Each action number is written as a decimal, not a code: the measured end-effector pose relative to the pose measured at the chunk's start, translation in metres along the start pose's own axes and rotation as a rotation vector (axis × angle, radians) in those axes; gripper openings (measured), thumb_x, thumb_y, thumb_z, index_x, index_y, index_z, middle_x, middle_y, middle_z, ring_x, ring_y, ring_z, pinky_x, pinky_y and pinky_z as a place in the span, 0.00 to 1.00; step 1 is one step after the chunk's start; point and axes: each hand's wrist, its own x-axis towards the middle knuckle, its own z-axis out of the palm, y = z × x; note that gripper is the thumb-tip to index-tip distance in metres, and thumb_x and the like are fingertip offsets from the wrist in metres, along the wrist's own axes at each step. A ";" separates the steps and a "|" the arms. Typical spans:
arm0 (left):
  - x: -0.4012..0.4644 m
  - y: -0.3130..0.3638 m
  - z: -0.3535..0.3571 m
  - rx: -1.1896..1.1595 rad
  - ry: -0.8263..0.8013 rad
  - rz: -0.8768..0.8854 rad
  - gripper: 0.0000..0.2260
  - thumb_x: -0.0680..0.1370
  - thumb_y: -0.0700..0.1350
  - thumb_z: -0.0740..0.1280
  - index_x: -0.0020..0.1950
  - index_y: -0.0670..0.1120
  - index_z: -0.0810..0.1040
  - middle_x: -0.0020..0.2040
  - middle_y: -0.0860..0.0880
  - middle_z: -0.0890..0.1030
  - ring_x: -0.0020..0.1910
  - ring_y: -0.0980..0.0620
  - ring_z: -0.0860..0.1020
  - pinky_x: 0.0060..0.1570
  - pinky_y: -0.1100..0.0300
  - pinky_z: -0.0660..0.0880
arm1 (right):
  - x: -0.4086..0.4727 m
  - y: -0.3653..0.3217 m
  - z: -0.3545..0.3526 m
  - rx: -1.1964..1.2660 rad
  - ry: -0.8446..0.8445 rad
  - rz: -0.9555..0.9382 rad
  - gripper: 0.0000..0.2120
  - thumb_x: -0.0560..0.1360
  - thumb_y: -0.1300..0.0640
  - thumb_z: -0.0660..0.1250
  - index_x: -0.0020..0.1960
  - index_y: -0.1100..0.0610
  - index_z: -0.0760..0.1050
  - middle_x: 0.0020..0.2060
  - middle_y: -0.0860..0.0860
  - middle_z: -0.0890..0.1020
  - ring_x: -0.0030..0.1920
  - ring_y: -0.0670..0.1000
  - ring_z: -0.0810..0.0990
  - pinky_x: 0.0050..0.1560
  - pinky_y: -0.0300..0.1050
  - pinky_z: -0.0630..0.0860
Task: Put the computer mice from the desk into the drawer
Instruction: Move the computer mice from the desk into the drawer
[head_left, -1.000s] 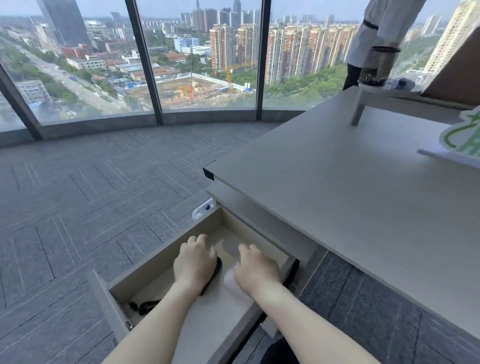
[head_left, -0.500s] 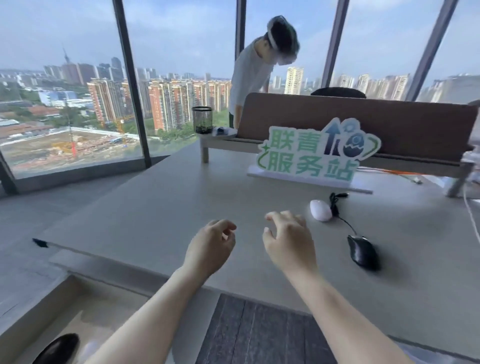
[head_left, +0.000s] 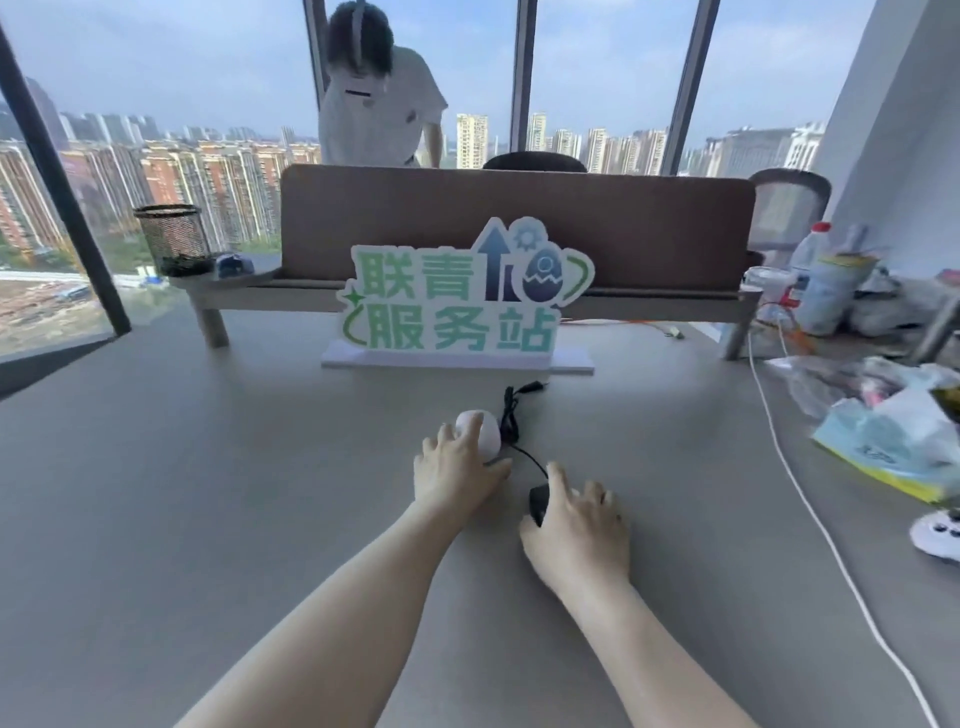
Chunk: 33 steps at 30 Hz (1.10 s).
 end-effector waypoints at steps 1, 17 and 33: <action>0.008 0.004 0.005 0.047 -0.010 0.008 0.29 0.72 0.61 0.63 0.71 0.57 0.63 0.67 0.43 0.71 0.62 0.37 0.70 0.58 0.47 0.68 | 0.003 0.002 0.002 0.014 0.006 -0.011 0.30 0.74 0.45 0.63 0.73 0.49 0.58 0.61 0.58 0.74 0.62 0.61 0.69 0.59 0.54 0.69; -0.054 -0.051 -0.051 -0.253 0.244 -0.126 0.21 0.73 0.46 0.59 0.66 0.52 0.68 0.57 0.38 0.73 0.56 0.39 0.66 0.54 0.50 0.66 | -0.017 -0.032 -0.031 0.446 0.136 -0.212 0.25 0.73 0.52 0.66 0.69 0.52 0.69 0.58 0.57 0.75 0.58 0.59 0.68 0.56 0.47 0.67; -0.360 -0.316 -0.242 -0.176 0.796 -0.562 0.23 0.75 0.48 0.62 0.70 0.49 0.68 0.60 0.43 0.77 0.54 0.45 0.71 0.51 0.52 0.65 | -0.244 -0.292 -0.049 1.075 -0.253 -0.771 0.18 0.69 0.47 0.65 0.59 0.42 0.73 0.52 0.48 0.80 0.52 0.48 0.78 0.51 0.42 0.74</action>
